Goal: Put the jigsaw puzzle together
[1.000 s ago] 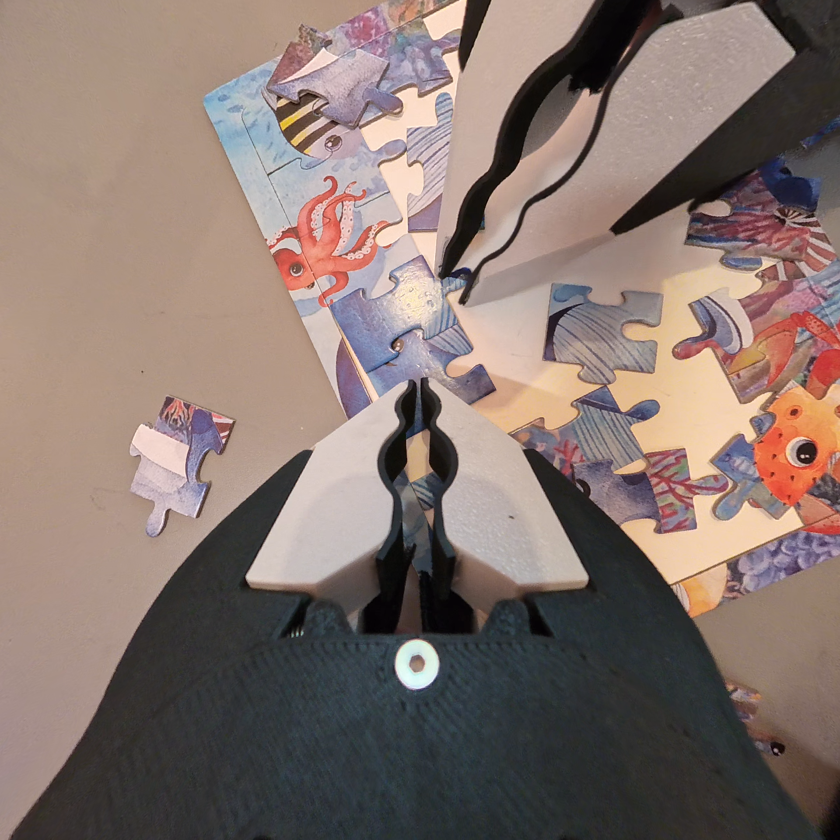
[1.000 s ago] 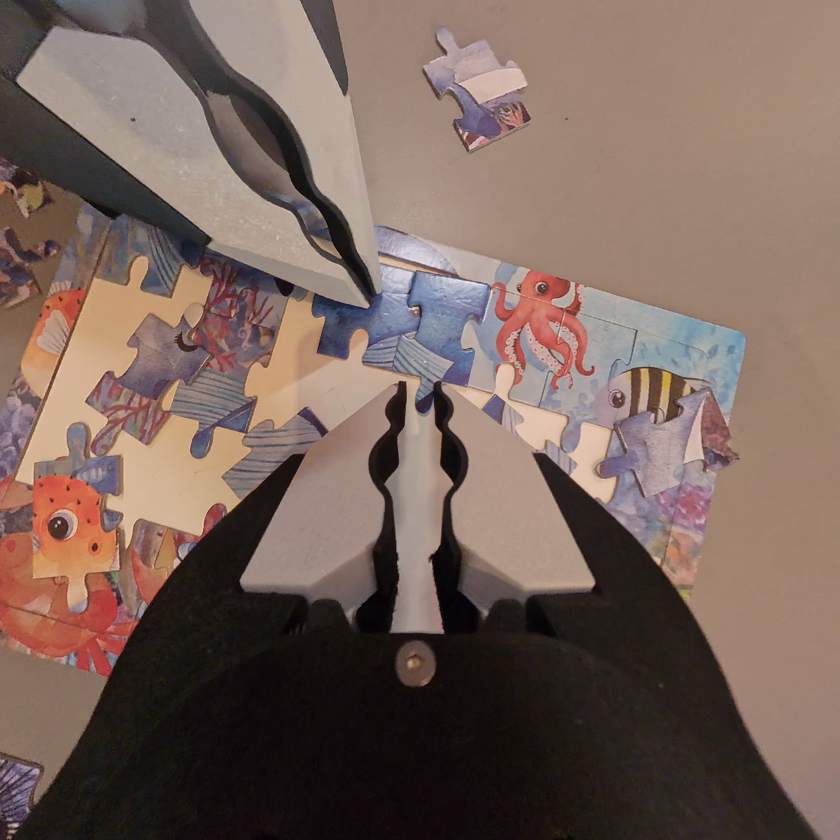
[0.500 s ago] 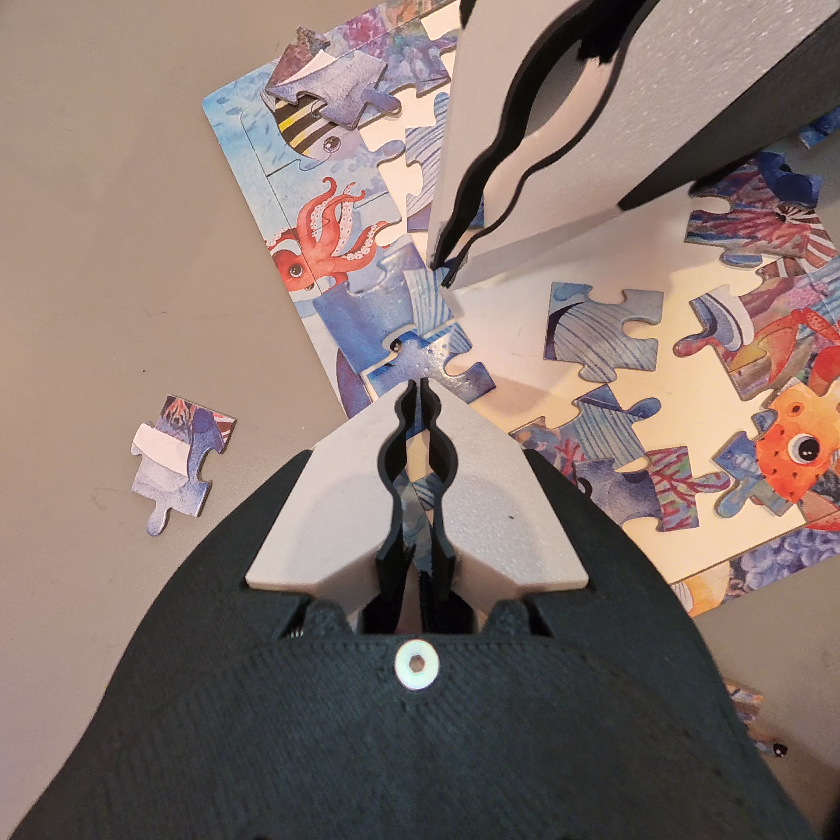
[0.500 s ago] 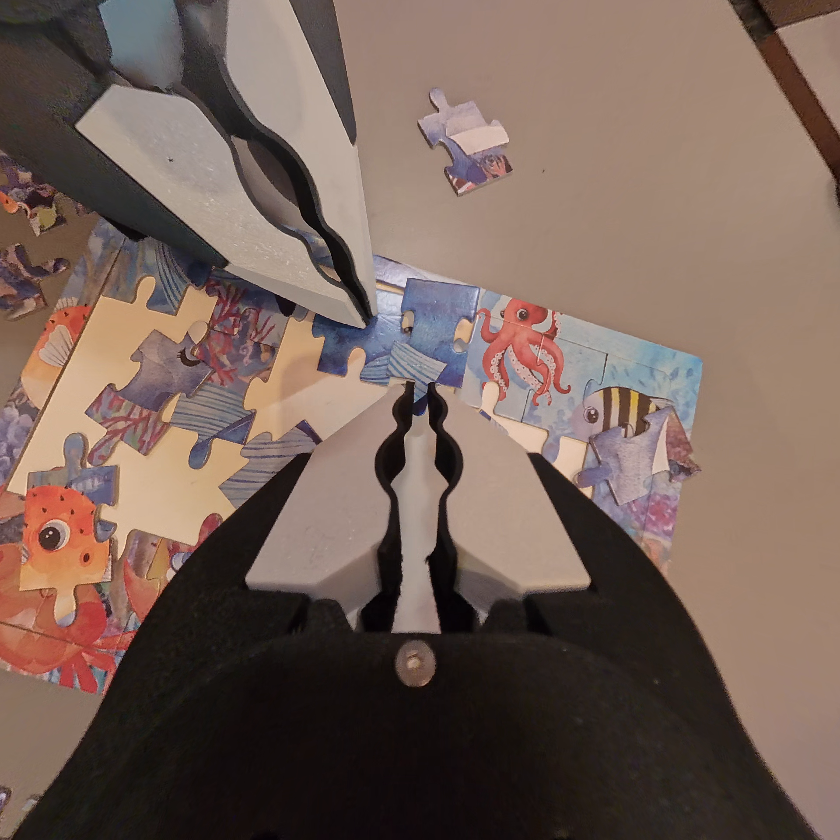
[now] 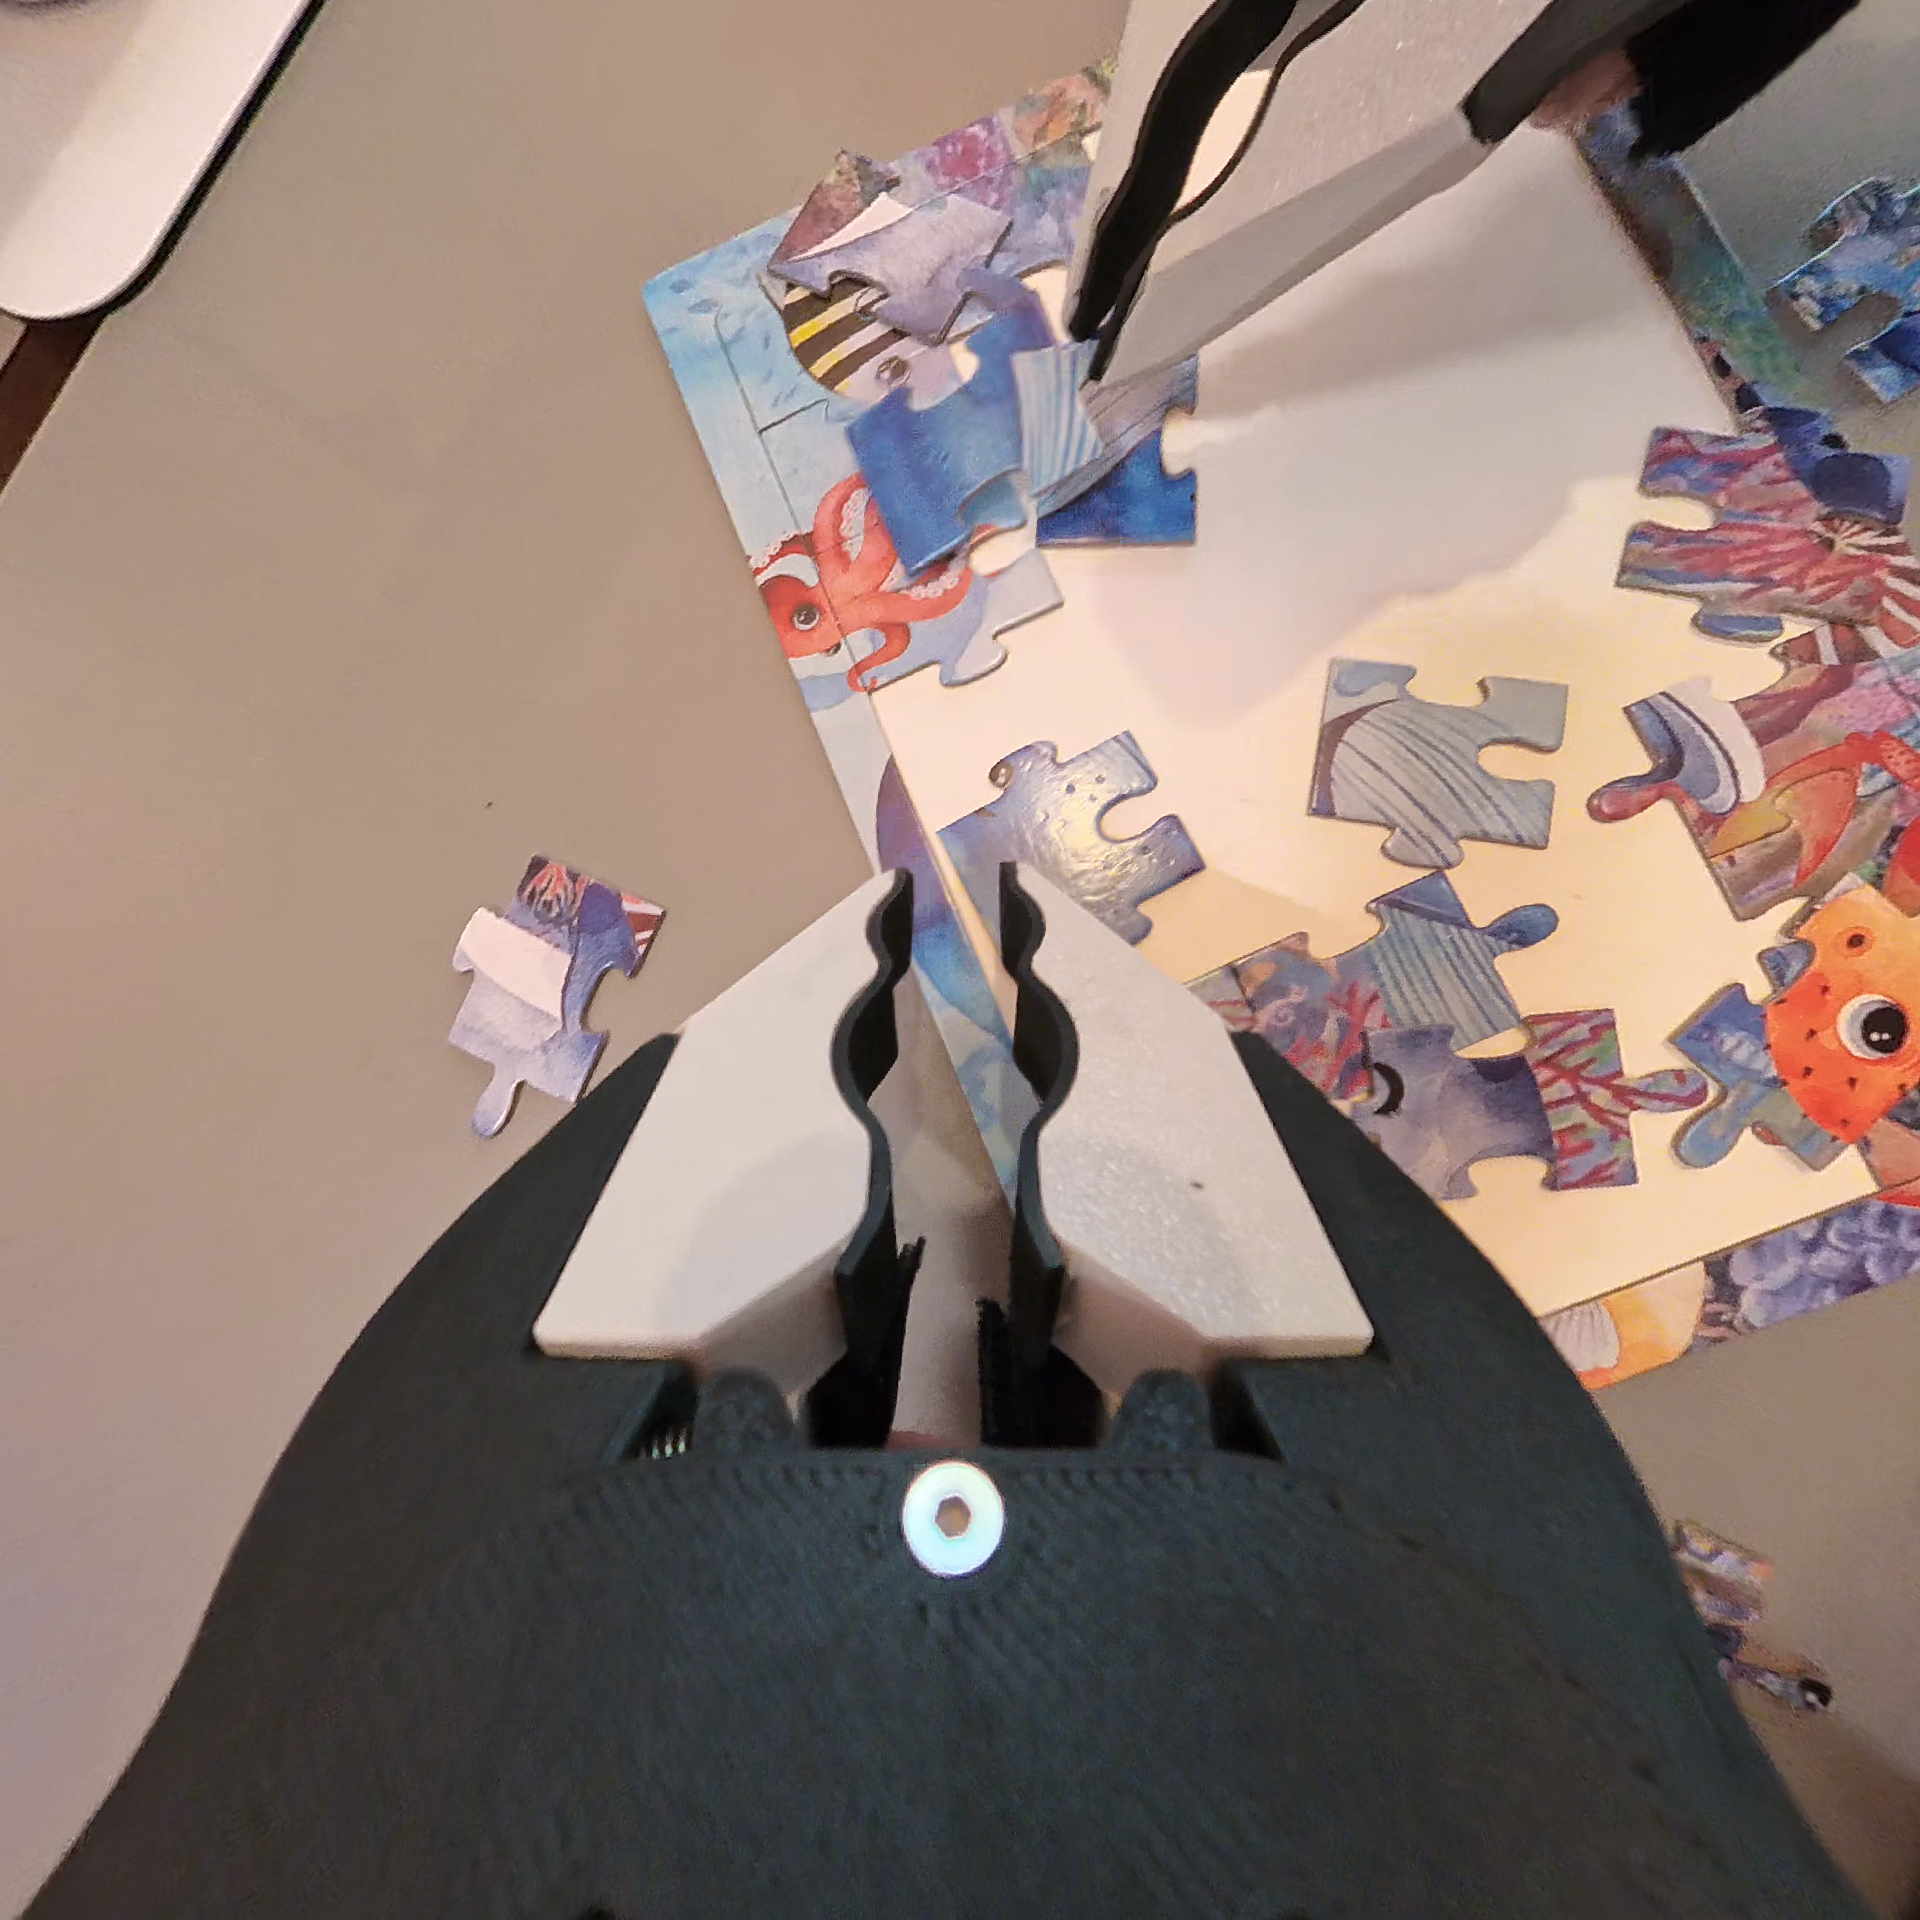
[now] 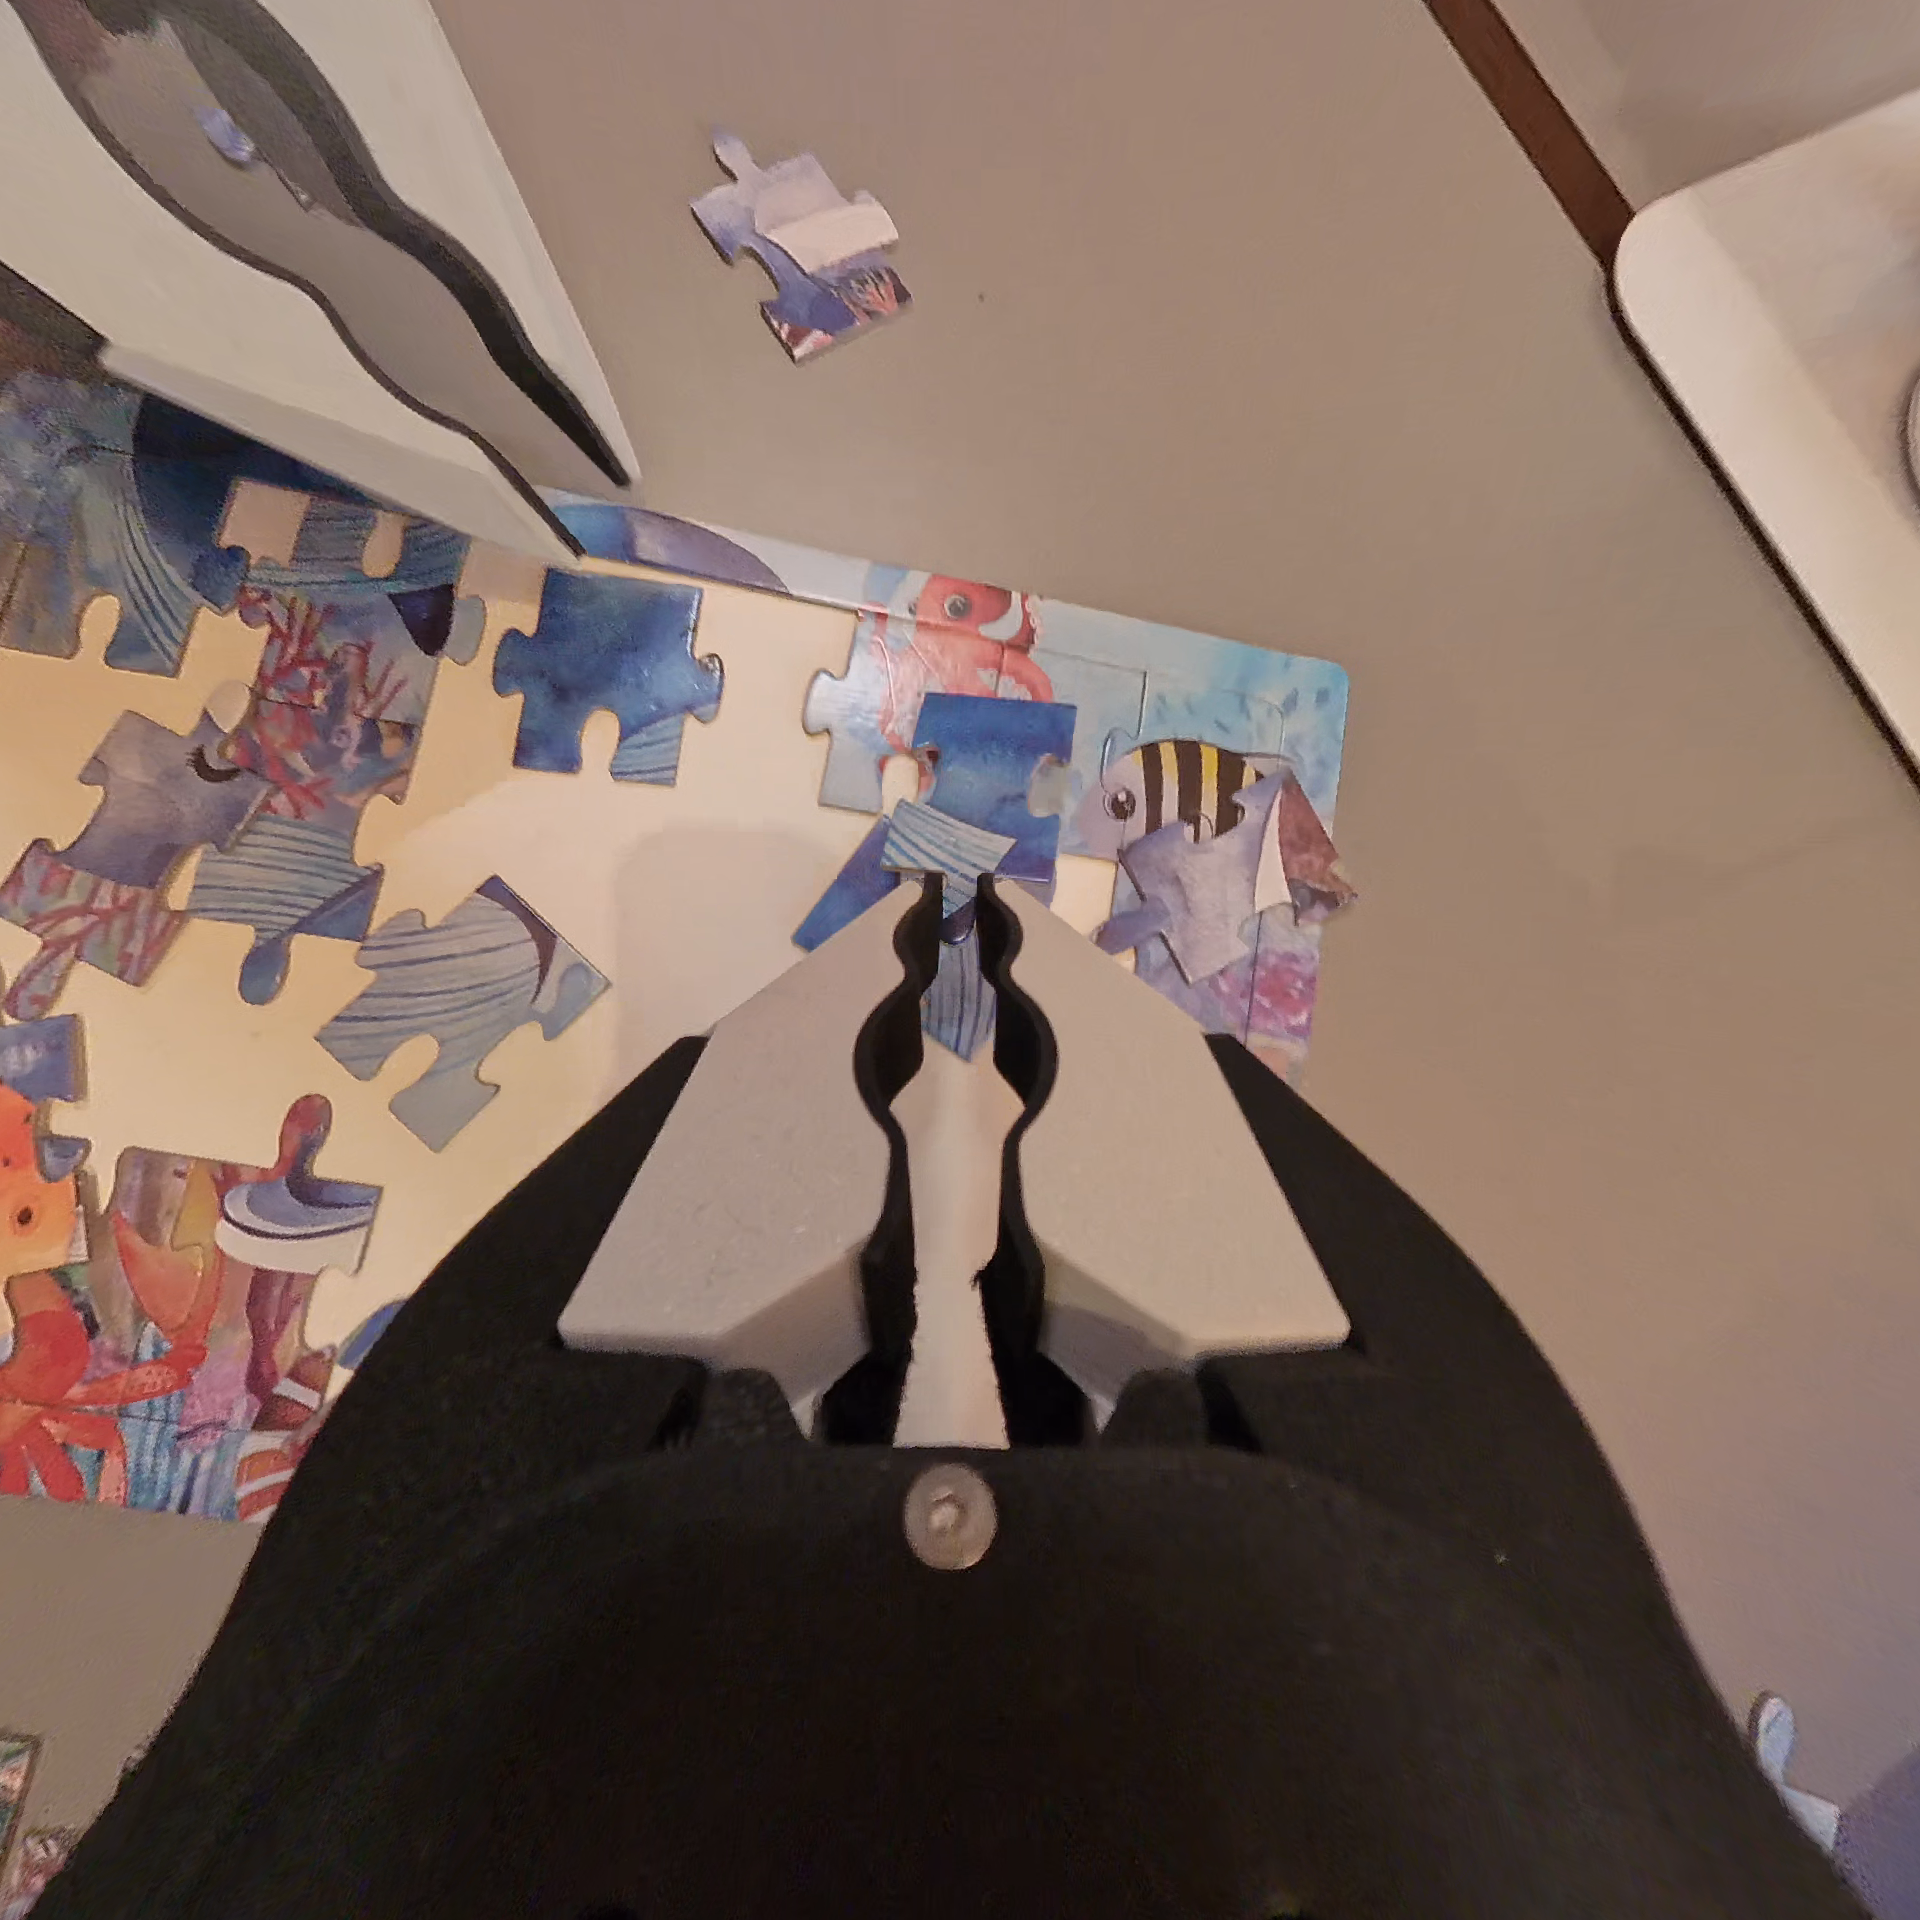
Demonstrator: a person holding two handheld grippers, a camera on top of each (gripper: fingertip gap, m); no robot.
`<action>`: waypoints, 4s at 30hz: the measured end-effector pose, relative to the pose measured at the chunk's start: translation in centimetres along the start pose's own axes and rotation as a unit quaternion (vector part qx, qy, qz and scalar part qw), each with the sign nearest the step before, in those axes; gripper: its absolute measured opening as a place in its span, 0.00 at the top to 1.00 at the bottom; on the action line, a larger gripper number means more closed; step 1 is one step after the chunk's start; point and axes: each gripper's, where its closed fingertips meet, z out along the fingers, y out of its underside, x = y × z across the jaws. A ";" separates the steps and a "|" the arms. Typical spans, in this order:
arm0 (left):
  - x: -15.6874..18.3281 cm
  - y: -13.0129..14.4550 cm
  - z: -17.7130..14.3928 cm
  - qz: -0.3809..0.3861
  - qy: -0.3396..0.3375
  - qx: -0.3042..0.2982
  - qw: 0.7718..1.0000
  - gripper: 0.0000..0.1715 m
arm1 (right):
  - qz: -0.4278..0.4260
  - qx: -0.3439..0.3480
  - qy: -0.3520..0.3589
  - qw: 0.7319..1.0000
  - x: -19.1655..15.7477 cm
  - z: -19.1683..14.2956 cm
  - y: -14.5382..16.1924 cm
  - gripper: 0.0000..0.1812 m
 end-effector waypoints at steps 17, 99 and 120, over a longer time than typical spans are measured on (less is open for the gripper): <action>0.4 0.9 0.4 0.020 -0.002 -0.029 0.999 0.90 | -0.154 -0.031 -0.209 0.965 -9.9 -0.2 2.0 0.72; 2.4 -0.4 1.8 0.017 0.040 -0.005 0.999 0.85 | -0.156 0.014 -0.090 0.984 -5.9 -1.0 -0.4 0.84; 3.9 -2.9 0.6 -0.013 0.103 0.070 0.992 0.85 | -0.155 0.038 -0.067 0.985 -5.4 -1.3 -1.4 0.84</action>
